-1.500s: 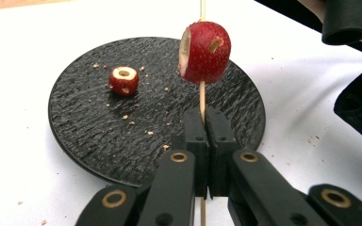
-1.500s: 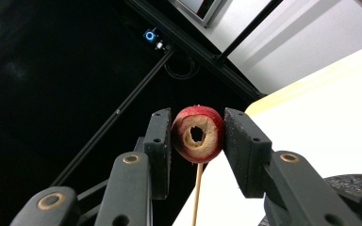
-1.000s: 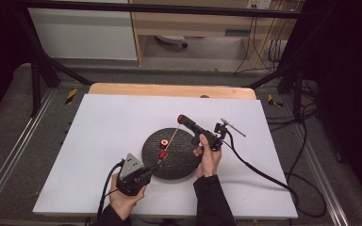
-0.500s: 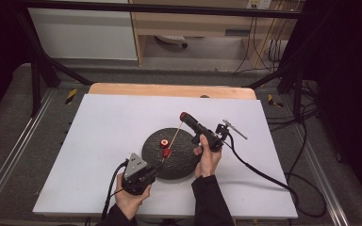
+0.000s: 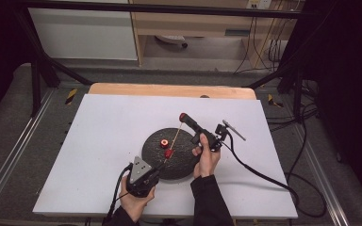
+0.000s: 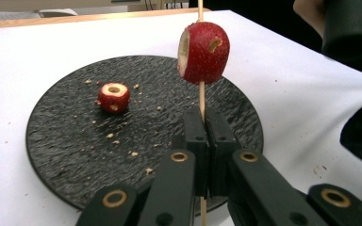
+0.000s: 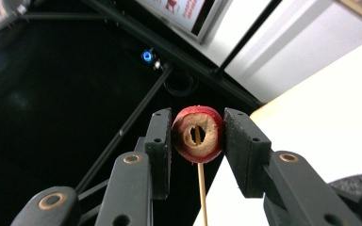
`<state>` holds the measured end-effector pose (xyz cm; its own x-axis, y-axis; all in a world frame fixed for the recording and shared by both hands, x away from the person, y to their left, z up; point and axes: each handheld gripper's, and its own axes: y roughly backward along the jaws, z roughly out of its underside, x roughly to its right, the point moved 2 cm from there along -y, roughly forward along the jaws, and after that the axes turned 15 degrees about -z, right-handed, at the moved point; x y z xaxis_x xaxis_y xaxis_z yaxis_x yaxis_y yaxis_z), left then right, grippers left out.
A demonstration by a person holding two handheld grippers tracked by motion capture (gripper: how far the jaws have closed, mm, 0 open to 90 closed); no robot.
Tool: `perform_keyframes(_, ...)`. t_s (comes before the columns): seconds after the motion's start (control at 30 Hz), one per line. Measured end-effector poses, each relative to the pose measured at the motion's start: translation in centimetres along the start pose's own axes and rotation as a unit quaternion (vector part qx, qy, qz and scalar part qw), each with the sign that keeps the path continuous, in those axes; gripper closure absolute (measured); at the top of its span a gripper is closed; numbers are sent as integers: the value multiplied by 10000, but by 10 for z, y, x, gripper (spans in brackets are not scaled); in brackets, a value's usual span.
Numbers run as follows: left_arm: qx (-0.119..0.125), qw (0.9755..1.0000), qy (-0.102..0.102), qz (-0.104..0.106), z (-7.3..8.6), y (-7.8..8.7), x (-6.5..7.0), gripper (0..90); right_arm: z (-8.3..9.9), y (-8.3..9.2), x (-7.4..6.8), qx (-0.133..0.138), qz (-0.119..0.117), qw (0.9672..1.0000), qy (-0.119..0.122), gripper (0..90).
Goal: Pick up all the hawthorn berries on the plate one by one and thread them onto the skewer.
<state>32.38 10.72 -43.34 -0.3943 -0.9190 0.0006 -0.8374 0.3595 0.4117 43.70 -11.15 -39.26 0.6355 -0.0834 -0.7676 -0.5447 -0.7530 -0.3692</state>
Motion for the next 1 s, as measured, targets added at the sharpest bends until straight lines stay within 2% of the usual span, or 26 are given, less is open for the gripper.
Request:
perform_keyframes(0.03, 13, 10000, -8, -24, 1, 1, -1, 888, -2, 0, 0, 74, 2, 10000, -12, 641)
perform_keyframes(0.2, 69, 10000, 25, -62, 1, 0, 1, 887, -2, 0, 1, 11, 30, 9999, -142, 641)
perform_keyframes(0.3, 41, 10000, 23, -88, 1, -1, 5, 887, 0, 0, 3, 34, 17, 9996, -272, 641)
perform_keyframes(0.37, -40, 9999, 82, -94, 1, -2, 4, 888, 1, -1, 3, 26, 29, 9996, -264, 641)
perform_keyframes(0.5, -109, 9998, 154, -77, -2, 1, 6, 887, 0, 1, 1, -43, 113, 9999, 89, 641)
perform_keyframes(0.6, -215, 9995, 199, -84, -1, 3, 6, 887, -2, 1, 2, 66, 140, 9994, 310, 642)
perform_keyframes(0.73, -477, 9984, 292, -48, 0, -1, 6, 887, 0, 0, 5, -15, 165, 9983, 565, 643)
perform_keyframes(0.8, -514, 9982, 321, -1, -1, -2, 9, 887, 2, -1, 8, -98, 169, 9978, 634, 643)
perform_keyframes(0.87, -514, 9980, 378, 23, -3, -3, 10, 887, 4, -1, 10, -187, 189, 9979, 596, 643)
perform_keyframes(1.0, -538, 9972, 501, 137, -6, -7, 10, 888, 5, -1, 9, -173, 139, 9980, 590, 643)
